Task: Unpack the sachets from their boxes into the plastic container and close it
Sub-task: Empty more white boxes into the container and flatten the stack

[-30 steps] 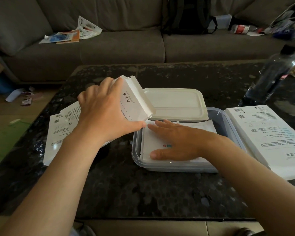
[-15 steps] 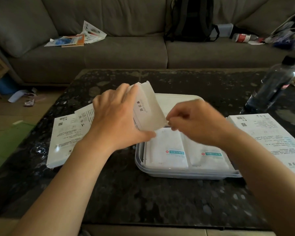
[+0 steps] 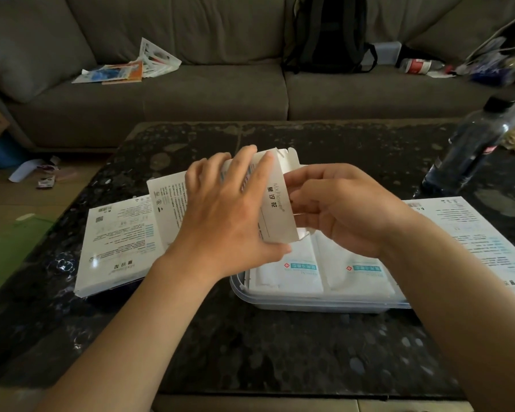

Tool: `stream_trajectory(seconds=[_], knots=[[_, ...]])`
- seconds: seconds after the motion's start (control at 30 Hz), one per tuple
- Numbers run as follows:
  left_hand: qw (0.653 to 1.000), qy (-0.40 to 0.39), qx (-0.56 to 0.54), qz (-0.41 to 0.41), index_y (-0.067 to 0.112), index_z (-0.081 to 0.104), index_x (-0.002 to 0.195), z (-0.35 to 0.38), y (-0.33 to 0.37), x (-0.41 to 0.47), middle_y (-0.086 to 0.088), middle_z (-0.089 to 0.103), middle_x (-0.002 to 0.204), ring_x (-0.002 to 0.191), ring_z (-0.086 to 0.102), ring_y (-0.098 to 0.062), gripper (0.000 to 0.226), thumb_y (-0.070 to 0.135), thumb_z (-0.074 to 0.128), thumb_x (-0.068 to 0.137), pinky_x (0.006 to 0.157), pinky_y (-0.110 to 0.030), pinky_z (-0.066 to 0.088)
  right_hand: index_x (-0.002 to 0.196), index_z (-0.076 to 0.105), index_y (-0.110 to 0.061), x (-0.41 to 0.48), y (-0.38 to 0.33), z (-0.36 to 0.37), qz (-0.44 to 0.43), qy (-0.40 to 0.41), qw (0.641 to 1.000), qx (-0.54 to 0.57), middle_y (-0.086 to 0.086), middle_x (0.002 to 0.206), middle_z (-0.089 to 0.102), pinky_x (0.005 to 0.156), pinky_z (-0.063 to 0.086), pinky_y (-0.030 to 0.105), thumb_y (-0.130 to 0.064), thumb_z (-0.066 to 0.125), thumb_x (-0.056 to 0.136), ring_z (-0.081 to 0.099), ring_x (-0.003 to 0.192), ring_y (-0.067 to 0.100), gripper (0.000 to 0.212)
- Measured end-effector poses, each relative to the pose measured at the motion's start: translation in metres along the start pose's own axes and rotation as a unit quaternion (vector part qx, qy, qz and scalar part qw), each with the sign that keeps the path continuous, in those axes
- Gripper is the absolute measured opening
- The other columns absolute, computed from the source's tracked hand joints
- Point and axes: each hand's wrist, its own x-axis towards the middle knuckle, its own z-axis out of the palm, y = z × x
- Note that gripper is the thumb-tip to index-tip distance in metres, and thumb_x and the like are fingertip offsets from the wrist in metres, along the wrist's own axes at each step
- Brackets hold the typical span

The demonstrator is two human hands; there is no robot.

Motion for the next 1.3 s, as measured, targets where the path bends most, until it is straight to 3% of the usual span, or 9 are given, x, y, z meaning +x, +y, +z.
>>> stream_trajectory(seconds=[0.37, 0.5, 0.67, 0.8, 1.0, 1.3], knots=[[0.999, 0.005, 0.016, 0.028, 0.019, 0.038, 0.151, 0.003, 0.005, -0.002, -0.013, 0.045, 0.156, 0.135, 0.045, -0.043, 0.115, 0.075, 0.071, 0.055, 0.113, -0.064, 0.032, 0.109, 0.073, -0.011, 0.003, 0.002, 0.004, 0.064, -0.022, 0.997, -0.022, 0.002, 0.098, 0.077, 0.077, 0.062, 0.029, -0.009, 0.054, 0.1, 0.073, 0.095, 0.019, 0.021], [0.999, 0.006, 0.02, 0.049, 0.018, 0.04, 0.15, 0.003, 0.006, -0.003, -0.014, 0.046, 0.156, 0.136, 0.046, -0.044, 0.114, 0.072, 0.074, 0.055, 0.114, -0.065, 0.03, 0.112, 0.071, -0.009, 0.005, 0.003, -0.001, 0.084, -0.045, 0.993, -0.064, 0.006, 0.102, 0.076, 0.083, 0.061, 0.035, -0.016, 0.057, 0.099, 0.074, 0.096, 0.022, 0.02], [0.998, 0.002, 0.014, 0.066, 0.018, 0.036, 0.151, 0.003, 0.004, -0.003, -0.014, 0.044, 0.157, 0.138, 0.044, -0.044, 0.116, 0.075, 0.072, 0.057, 0.115, -0.065, 0.029, 0.116, 0.068, -0.003, 0.004, 0.002, -0.015, 0.118, -0.085, 0.989, -0.02, 0.018, 0.105, 0.075, 0.091, 0.057, 0.044, -0.005, 0.035, 0.098, 0.071, 0.102, 0.038, 0.037], [0.996, 0.011, 0.006, 0.086, 0.015, 0.037, 0.151, 0.004, 0.006, -0.004, -0.015, 0.043, 0.158, 0.139, 0.043, -0.044, 0.116, 0.074, 0.072, 0.058, 0.116, -0.064, 0.027, 0.113, 0.071, -0.008, 0.005, 0.005, -0.018, 0.099, -0.122, 0.986, -0.06, 0.014, 0.104, 0.076, 0.079, 0.062, 0.035, -0.008, 0.049, 0.103, 0.074, 0.097, 0.031, 0.025], [0.996, 0.017, 0.01, 0.091, 0.015, 0.039, 0.15, 0.005, 0.006, -0.004, -0.016, 0.045, 0.157, 0.138, 0.045, -0.046, 0.116, 0.072, 0.076, 0.056, 0.115, -0.064, 0.027, 0.094, 0.078, -0.018, 0.012, 0.015, -0.003, 0.02, 0.001, 0.987, -0.159, -0.001, 0.081, 0.078, 0.057, 0.061, 0.026, -0.006, 0.063, 0.095, 0.077, 0.073, 0.02, 0.018], [0.997, 0.022, -0.001, 0.074, 0.016, 0.035, 0.151, 0.006, 0.001, -0.001, -0.016, 0.045, 0.157, 0.137, 0.045, -0.045, 0.116, 0.072, 0.073, 0.057, 0.113, -0.066, 0.03, 0.088, 0.075, -0.002, 0.018, 0.023, 0.005, -0.039, 0.096, 0.985, -0.137, -0.001, 0.073, 0.075, 0.054, 0.059, 0.023, -0.003, 0.064, 0.092, 0.074, 0.069, 0.023, 0.012]])
